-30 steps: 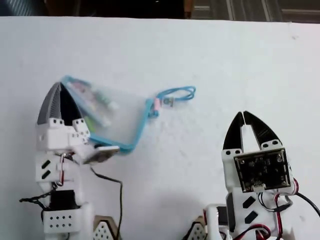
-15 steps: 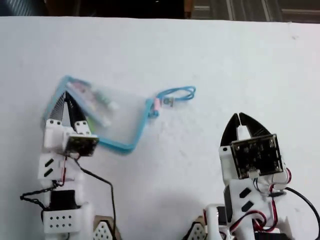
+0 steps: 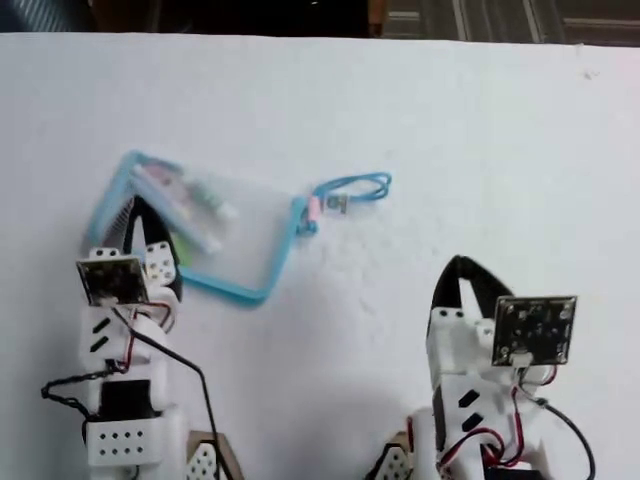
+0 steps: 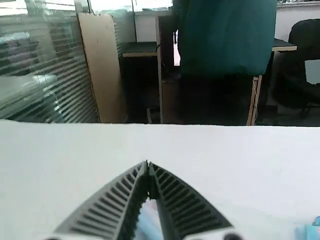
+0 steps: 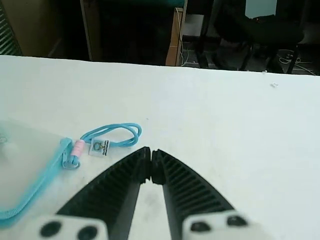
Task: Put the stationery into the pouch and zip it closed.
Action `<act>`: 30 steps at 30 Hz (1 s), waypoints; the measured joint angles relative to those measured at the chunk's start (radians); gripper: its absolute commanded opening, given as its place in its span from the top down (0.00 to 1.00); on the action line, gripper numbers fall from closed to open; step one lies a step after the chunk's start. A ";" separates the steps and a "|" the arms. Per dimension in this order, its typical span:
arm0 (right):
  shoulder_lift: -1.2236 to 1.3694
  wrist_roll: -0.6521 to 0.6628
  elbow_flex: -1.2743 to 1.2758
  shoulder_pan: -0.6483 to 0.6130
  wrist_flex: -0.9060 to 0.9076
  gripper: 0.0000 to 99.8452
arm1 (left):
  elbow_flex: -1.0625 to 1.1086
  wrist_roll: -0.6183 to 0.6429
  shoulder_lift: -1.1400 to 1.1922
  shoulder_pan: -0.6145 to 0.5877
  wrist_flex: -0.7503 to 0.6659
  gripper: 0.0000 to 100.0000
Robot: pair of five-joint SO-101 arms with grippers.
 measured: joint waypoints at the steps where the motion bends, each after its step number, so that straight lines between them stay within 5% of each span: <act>1: -0.012 0.000 0.029 0.000 0.000 0.98 | 0.000 0.041 0.000 0.000 0.017 0.97; 6: -0.017 0.000 0.146 -0.002 0.000 0.98 | 0.000 0.198 0.000 0.000 0.087 0.97; 18: -0.020 0.000 0.470 -0.002 0.000 0.98 | 0.000 0.221 0.000 -0.040 0.450 0.97; 26: -0.020 0.000 0.620 0.000 -0.002 0.98 | 0.000 -0.029 0.000 -0.055 0.479 0.97; 30: -0.018 0.000 0.683 0.000 -0.018 0.98 | 0.000 -0.052 0.000 -0.055 0.506 0.97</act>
